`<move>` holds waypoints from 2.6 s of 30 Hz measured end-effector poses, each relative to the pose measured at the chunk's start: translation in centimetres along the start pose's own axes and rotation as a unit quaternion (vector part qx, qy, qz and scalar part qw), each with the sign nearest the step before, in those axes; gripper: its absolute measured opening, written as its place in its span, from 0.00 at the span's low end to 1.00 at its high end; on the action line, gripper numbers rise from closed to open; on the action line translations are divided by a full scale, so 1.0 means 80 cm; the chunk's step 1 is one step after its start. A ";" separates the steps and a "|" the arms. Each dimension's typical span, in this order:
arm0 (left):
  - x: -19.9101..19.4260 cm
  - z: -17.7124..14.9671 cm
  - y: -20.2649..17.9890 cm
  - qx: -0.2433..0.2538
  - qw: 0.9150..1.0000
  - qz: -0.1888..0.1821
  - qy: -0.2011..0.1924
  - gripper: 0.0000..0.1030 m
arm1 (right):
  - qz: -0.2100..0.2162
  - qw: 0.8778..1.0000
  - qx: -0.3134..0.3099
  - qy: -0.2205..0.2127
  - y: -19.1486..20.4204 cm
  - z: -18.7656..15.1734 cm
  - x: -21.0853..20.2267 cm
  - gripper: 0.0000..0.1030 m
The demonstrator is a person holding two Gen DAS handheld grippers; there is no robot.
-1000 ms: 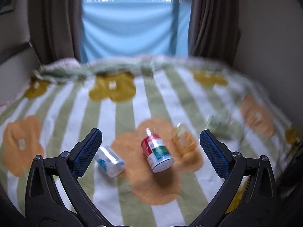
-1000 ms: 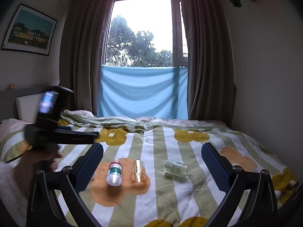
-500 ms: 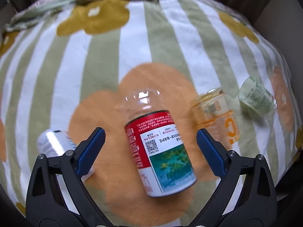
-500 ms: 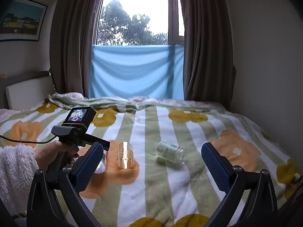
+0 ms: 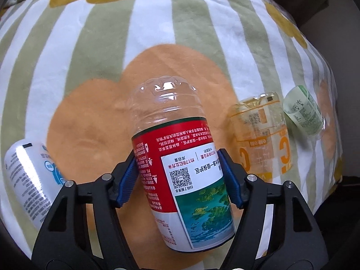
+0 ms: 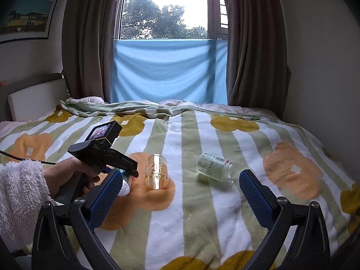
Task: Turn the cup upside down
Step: 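Lower the left tool onto the lying red-labelled bottle and close on it, then tip the red-labelled bottle upright with the left tool and open it, then bring the right tool to the upright bottle and close around it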
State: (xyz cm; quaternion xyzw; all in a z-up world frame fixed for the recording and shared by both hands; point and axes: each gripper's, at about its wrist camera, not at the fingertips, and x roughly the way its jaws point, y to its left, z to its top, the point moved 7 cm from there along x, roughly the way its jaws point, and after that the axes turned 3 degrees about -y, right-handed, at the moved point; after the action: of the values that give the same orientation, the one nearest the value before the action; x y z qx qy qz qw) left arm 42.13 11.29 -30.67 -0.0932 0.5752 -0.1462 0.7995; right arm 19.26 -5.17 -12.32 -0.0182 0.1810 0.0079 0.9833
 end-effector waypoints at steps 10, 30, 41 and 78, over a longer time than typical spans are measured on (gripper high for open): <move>-0.075 -0.037 -0.031 0.027 0.999 -0.037 -0.013 0.62 | 0.003 1.000 0.012 -0.021 -0.005 0.013 -0.029 1.00; -0.052 -0.161 -0.014 0.015 1.000 0.004 0.009 0.64 | -0.008 1.000 0.010 0.017 -0.017 -0.002 -0.103 1.00; -0.087 -0.166 -0.013 0.007 1.000 0.000 -0.015 0.92 | 0.007 1.000 0.009 0.019 -0.007 0.007 -0.104 1.00; -0.369 -0.286 0.092 0.044 0.957 0.087 -0.271 1.00 | 0.164 0.830 0.053 0.531 0.163 -0.110 0.180 0.91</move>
State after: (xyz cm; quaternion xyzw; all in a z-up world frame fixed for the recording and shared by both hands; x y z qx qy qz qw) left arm 12.70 28.72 -14.04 -0.0435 0.3354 -0.0702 0.9384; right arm 29.29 7.68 -26.09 0.0621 0.6756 0.1486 0.7194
